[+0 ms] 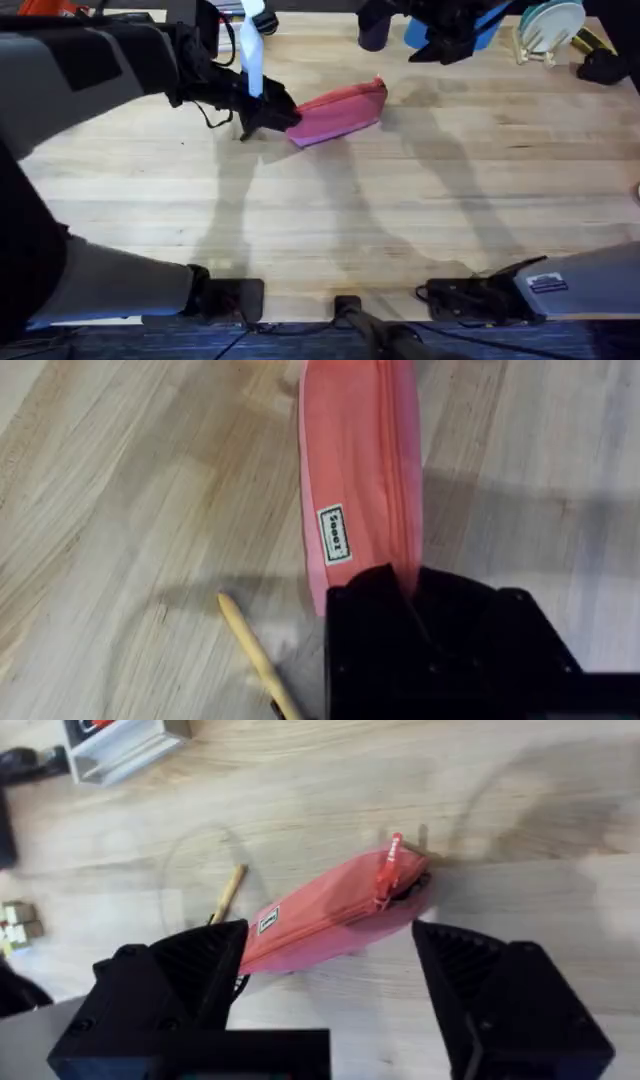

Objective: Unzip the bag, pick up the pens from the table one at a time and place them inside, then zip the bag closed.

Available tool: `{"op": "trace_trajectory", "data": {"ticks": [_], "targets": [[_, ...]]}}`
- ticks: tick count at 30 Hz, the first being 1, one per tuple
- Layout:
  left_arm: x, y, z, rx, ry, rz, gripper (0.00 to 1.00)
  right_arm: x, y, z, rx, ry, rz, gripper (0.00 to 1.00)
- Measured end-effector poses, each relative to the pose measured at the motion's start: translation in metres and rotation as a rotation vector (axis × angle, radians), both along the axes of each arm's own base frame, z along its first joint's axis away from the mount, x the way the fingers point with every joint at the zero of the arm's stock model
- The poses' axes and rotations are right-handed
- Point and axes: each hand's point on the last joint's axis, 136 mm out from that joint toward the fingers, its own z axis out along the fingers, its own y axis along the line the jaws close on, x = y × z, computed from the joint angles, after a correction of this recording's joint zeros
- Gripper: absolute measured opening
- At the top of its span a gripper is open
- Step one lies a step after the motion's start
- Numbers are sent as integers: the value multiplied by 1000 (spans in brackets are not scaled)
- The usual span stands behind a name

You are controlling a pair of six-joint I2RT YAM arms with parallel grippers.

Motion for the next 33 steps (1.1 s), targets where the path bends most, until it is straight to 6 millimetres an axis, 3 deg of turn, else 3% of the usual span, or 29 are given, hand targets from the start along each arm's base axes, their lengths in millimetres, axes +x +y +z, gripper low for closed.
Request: {"op": "trace_trajectory", "data": {"ticks": [10, 26, 33], "targets": [[0, 0, 0, 0, 0, 0, 42, 1, -1, -31, -16, 97, -35, 997], [0, 0, 0, 0, 0, 0, 42, 0, -1, -33, -18, 107, -38, 997], [0, 0, 0, 0, 0, 0, 42, 2, 0, -49, -23, 152, -54, 948]]}}
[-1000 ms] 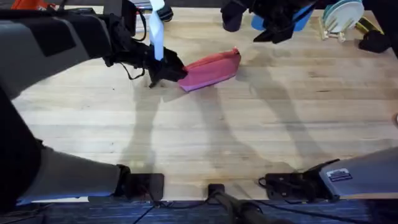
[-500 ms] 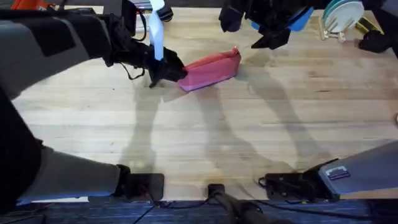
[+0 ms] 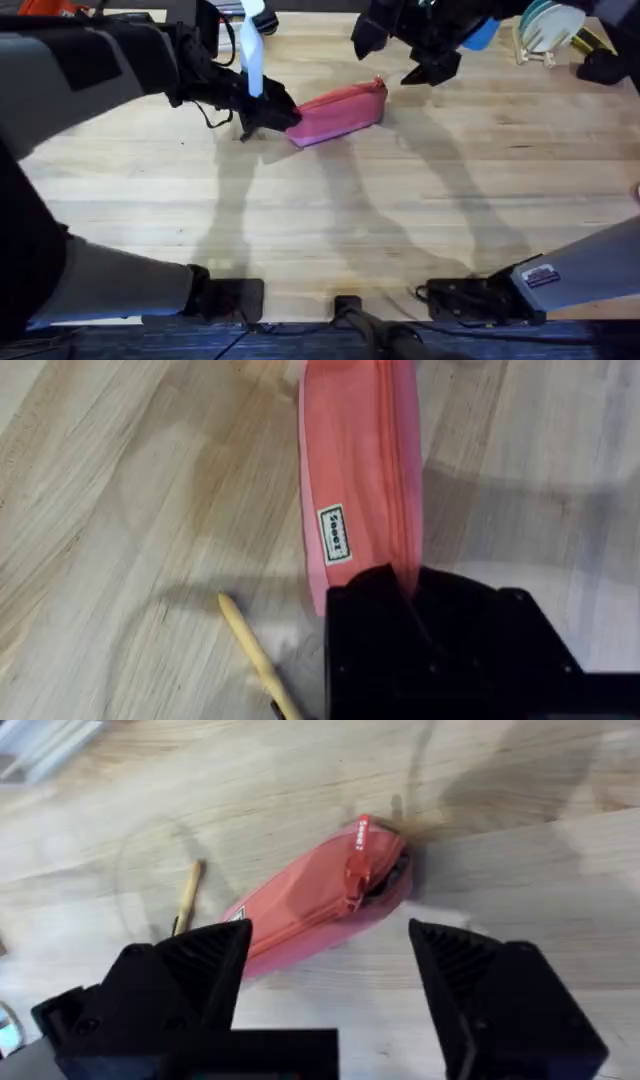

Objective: Unzip the bag, pick up the pens from the table one at a time and place them inside, then zip the bag closed.

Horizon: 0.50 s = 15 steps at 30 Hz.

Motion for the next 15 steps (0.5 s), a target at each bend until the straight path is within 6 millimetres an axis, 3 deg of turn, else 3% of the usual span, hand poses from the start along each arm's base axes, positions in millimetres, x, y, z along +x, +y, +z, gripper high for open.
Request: {"op": "trace_trajectory", "data": {"ticks": [12, 14, 15], "targets": [[0, 0, 0, 0, 0, 0, 42, 9, 4, -27, -6, 44, -16, 905], [0, 0, 0, 0, 0, 0, 42, 10, 4, -31, -7, 52, -18, 860], [0, 0, 0, 0, 0, 0, 42, 10, 5, -38, -11, 69, -23, 717]]}}
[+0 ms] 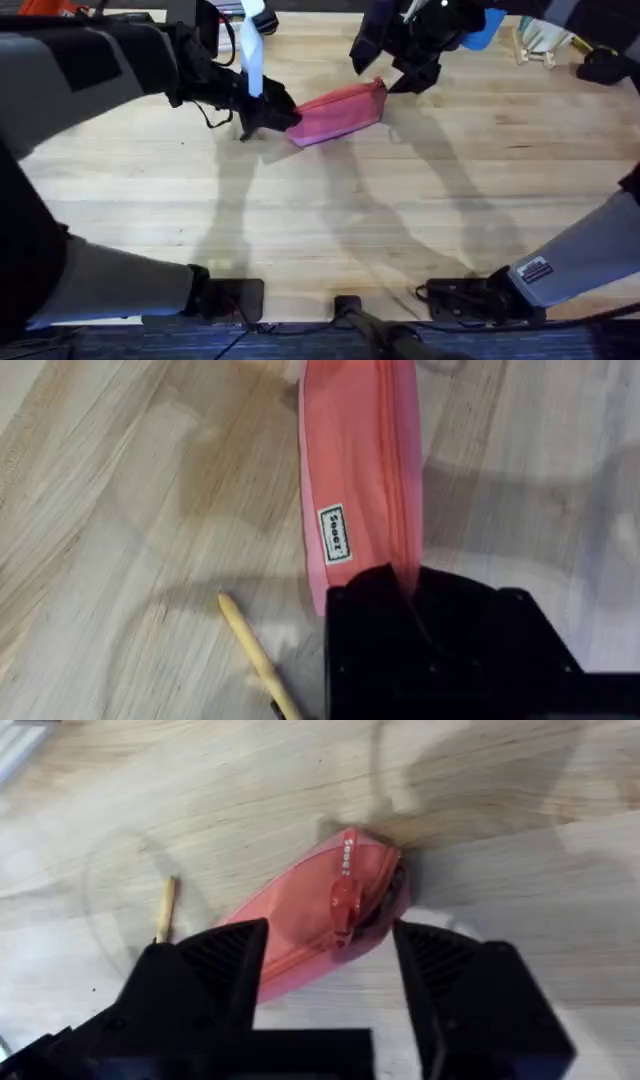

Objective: Unzip the bag, pick up the pens from the table one at a time and place them inside, then zip the bag closed.

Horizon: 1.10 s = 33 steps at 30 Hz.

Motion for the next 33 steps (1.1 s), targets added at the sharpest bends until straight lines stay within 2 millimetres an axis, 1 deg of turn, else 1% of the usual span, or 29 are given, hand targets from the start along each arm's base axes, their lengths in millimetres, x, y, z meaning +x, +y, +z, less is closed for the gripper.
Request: {"op": "trace_trajectory", "data": {"ticks": [1, 6, 9, 13, 15, 18, 19, 21, 22, 27, 33], "targets": [[0, 0, 0, 0, 0, 0, 42, 0, 0, -1, -1, 1, -1, 654], [0, 0, 0, 0, 0, 0, 42, 2, -2, -1, -9, -3, -8, 430], [0, 0, 0, 1, 0, 1, 42, 2, -3, -2, -16, -5, -11, 340], [0, 1, 0, 1, 1, 3, 42, 2, -4, -2, -22, -7, -14, 274], [0, 1, 0, 1, 2, 3, 42, 2, -4, -2, -22, -7, -14, 269], [0, 1, 0, 1, 3, 3, 42, 3, -4, -2, -21, -8, -13, 354], [0, 1, 0, 1, 3, 3, 42, 3, -4, -1, -21, -9, -12, 335], [0, 1, 0, 1, 3, 3, 42, 3, -5, -2, -26, -9, -12, 185], [0, 1, 0, 1, 4, 4, 42, 3, -6, -2, -28, -10, -14, 132], [0, 1, 0, 1, 4, 4, 42, 4, -7, -2, -35, -12, -18, 45], [0, 1, 0, 1, 4, 4, 42, 4, -7, -2, -36, -13, -18, 34]]}}
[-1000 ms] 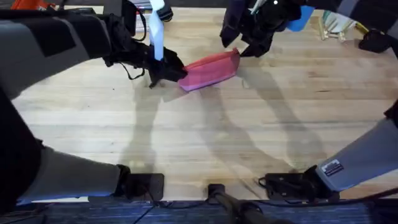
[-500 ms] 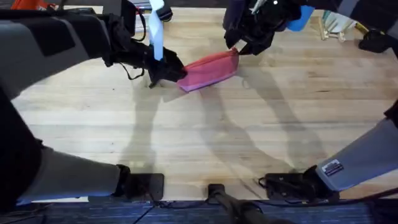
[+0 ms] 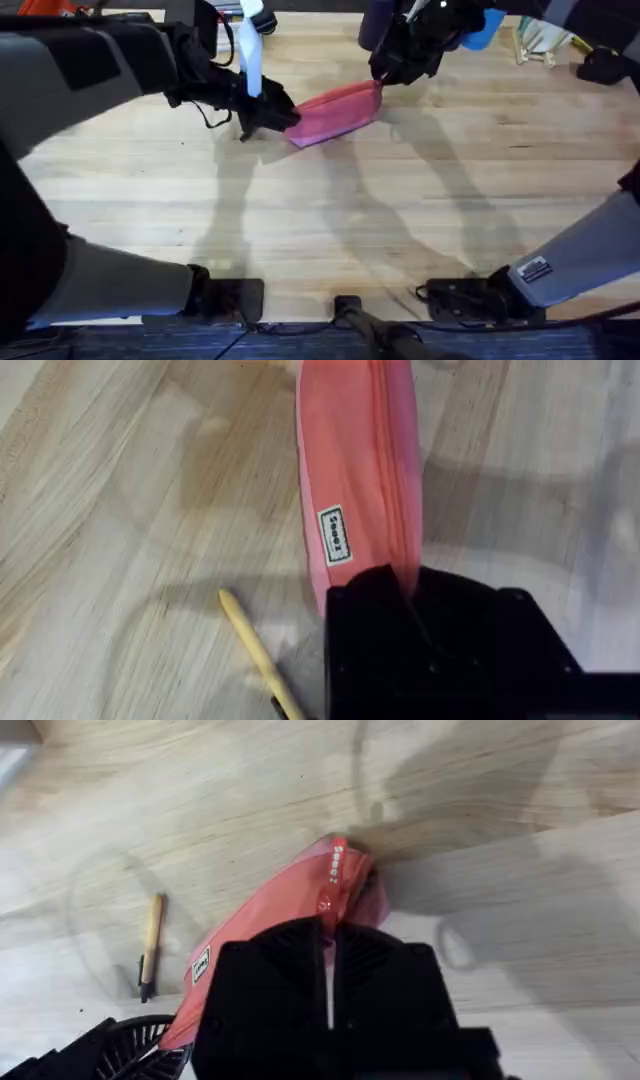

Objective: Unzip the bag, pick up the pens from the table one at a time and place them inside, then zip the bag closed.

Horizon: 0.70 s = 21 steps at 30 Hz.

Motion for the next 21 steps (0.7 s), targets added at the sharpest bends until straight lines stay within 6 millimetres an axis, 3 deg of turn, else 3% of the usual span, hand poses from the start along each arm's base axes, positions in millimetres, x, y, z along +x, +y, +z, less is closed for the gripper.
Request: {"op": "trace_trajectory", "data": {"ticks": [7, 14, 18, 19, 21], "targets": [[0, 0, 0, 0, 0, 0, 42, 0, 0, 0, -5, -4, 17, 34], [0, 1, 0, 2, 1, 3, 42, -5, 8, 9, -55, -50, 159, 33], [0, 2, 0, 1, 3, 5, 42, -12, 27, 16, -68, -83, 247, 33], [0, 1, 0, 0, 4, 4, 42, -21, 50, 18, -63, -97, 316, 33], [0, 1, 0, 0, 4, 4, 42, -27, 62, 18, -61, -102, 352, 33]]}}
